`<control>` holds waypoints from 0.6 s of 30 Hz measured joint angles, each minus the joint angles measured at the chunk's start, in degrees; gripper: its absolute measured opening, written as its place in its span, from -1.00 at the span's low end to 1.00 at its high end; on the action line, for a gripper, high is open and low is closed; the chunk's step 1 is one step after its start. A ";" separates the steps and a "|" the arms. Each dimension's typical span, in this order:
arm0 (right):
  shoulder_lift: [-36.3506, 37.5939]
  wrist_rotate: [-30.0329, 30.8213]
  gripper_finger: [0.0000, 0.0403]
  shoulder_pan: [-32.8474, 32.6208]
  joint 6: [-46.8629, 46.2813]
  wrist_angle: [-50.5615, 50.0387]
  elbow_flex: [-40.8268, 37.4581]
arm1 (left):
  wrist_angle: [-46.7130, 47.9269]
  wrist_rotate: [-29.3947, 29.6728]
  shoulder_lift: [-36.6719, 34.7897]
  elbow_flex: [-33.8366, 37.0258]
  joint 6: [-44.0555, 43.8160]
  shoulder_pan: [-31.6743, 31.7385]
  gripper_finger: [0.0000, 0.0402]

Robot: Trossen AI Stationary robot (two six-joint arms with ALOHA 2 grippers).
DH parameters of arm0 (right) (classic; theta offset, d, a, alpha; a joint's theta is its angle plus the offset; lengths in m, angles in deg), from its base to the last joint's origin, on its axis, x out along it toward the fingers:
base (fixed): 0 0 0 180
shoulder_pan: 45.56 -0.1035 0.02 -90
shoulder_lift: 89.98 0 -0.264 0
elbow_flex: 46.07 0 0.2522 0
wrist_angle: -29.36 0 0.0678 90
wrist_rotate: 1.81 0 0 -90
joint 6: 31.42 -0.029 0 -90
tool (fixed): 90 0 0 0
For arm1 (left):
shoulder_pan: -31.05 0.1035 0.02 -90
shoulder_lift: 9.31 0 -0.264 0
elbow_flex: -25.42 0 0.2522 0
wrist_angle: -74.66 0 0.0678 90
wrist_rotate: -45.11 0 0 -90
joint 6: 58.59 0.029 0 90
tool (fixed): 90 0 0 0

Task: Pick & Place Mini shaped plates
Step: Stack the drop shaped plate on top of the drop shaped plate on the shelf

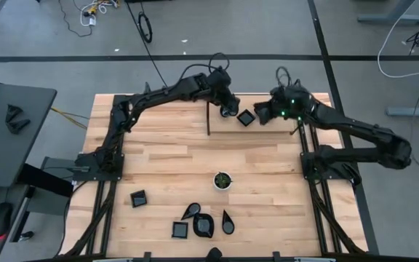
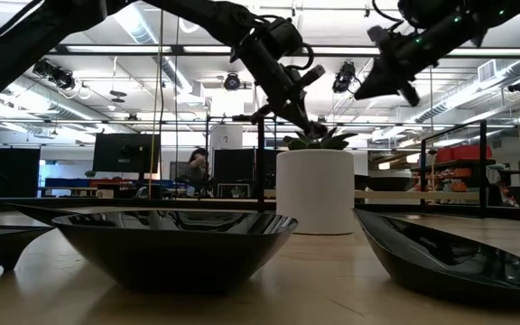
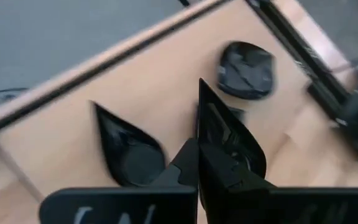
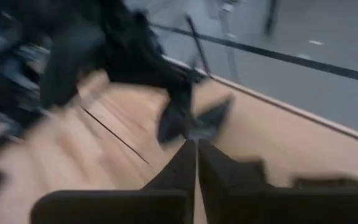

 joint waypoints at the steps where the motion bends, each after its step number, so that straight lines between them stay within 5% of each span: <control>1: -0.51 -3.15 -0.85 1.48 0.03 2.06 0.00 | -0.04 -1.39 -0.03 -0.01 -0.22 -0.19 -0.99; 11: -10.96 -15.40 -0.23 6.38 5.86 11.16 0.00 | -0.06 -9.24 -0.19 -0.08 -3.13 -1.53 -0.98; 18: -16.51 -15.32 -0.21 5.88 7.79 15.69 0.00 | 2.46 -6.91 -0.14 -0.02 -3.68 -1.42 -0.96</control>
